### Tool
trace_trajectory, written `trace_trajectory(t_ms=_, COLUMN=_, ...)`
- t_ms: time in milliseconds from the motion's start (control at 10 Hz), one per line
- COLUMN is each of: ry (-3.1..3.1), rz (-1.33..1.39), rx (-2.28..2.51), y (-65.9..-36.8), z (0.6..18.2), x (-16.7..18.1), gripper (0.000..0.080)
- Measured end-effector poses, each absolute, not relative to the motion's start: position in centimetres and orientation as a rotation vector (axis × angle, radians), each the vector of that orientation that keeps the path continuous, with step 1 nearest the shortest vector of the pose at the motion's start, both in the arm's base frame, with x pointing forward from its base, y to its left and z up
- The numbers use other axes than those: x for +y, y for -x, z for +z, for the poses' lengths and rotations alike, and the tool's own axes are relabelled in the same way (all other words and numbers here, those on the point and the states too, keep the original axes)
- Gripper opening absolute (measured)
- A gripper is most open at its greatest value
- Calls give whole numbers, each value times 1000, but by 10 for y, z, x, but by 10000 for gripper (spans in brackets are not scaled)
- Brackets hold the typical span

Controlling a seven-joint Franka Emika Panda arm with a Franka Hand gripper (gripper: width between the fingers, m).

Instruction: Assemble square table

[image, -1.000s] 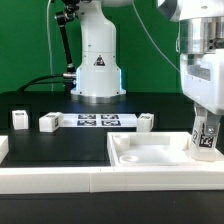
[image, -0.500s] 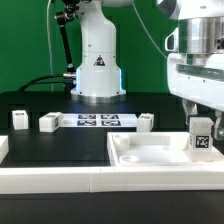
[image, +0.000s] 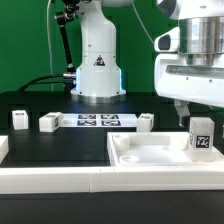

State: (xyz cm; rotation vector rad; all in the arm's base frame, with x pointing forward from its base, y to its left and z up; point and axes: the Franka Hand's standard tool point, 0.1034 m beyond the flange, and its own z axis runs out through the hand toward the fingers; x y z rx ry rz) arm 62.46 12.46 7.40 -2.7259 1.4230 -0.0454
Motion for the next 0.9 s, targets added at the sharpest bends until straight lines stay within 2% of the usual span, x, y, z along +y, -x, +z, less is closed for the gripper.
trace_trajectory(t_ms=400, ry=2914, rz=-67, rx=1007, y=-626, z=75, x=127, gripper=649)
trace_trajectory(t_ms=600, ry=3026, rz=-92, rx=644, y=-627, z=76, x=125, gripper=649)
trace_trajectory(t_ms=900, ry=3067, rz=-118, rx=447, y=-628, z=75, x=126, gripper=649)
